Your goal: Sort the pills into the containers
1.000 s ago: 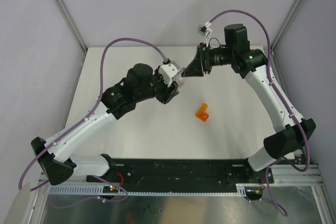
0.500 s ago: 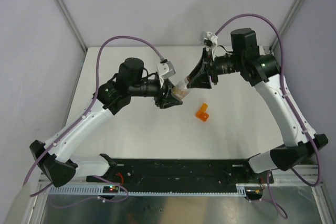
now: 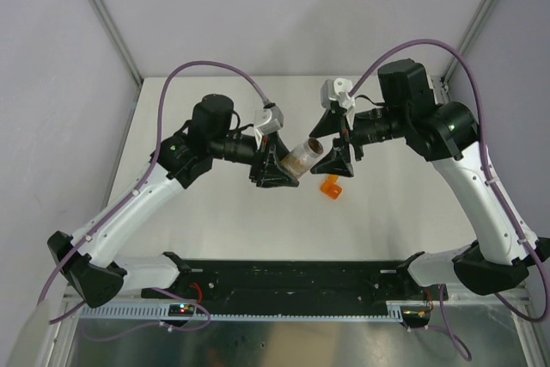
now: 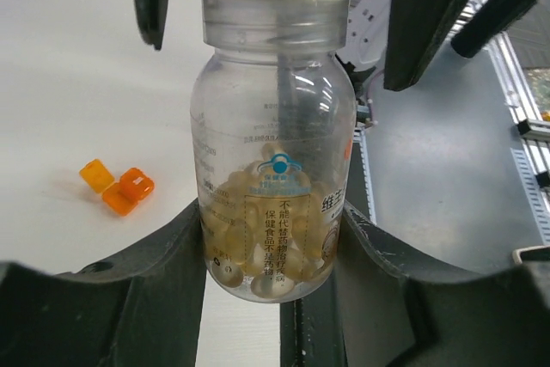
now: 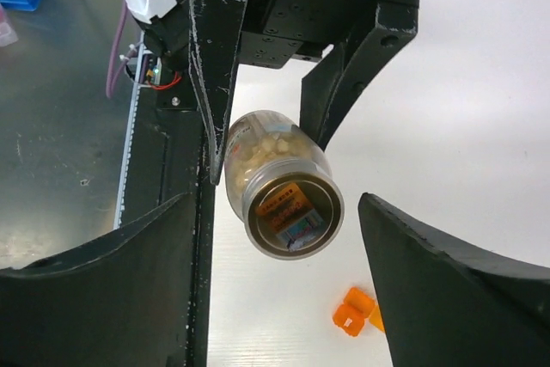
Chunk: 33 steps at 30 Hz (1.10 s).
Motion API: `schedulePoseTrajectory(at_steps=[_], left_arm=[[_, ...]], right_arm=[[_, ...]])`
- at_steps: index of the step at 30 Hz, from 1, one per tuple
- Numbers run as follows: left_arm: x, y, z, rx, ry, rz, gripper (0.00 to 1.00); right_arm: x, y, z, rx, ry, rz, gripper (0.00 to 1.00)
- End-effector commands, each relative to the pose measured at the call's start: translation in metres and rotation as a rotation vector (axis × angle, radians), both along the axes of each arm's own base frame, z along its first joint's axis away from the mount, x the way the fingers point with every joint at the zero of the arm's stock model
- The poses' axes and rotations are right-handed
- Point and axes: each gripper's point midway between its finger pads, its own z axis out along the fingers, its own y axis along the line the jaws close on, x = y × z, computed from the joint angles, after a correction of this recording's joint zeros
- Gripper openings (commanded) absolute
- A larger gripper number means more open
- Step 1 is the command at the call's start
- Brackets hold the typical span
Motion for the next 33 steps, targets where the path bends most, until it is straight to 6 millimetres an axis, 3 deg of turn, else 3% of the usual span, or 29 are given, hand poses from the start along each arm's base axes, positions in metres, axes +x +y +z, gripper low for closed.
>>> schedulePoseTrajectory(at_steps=[1,7,11,14,20,27,33], left_arm=[[0.012,0.006,0.016,-0.019,-0.098,0.093,0.00],[0.038,0.011,0.009,0.041,-0.213,0.246,0.00],[0.058,0.016,0.004,0.099,-0.278,0.377,0.00],[0.077,0.022,0.000,0.152,-0.320,0.490,0.00],[0.096,0.028,-0.002,0.214,-0.378,0.619,0.00],[0.103,0.024,-0.003,0.244,-0.409,0.659,0.00],[0.106,0.023,-0.004,0.258,-0.422,0.680,0.00]], right_arm=[[0.008,-0.006,0.018,0.032,-0.016,-0.071,0.84],[0.040,-0.011,0.043,0.152,0.147,-0.209,0.85],[0.066,-0.013,0.046,0.202,0.267,-0.293,0.84],[0.082,-0.011,0.037,0.215,0.362,-0.316,0.84],[0.097,-0.004,0.020,0.228,0.495,-0.304,0.84],[0.102,0.005,0.002,0.212,0.561,-0.288,0.83],[0.103,0.014,-0.013,0.182,0.580,-0.279,0.76]])
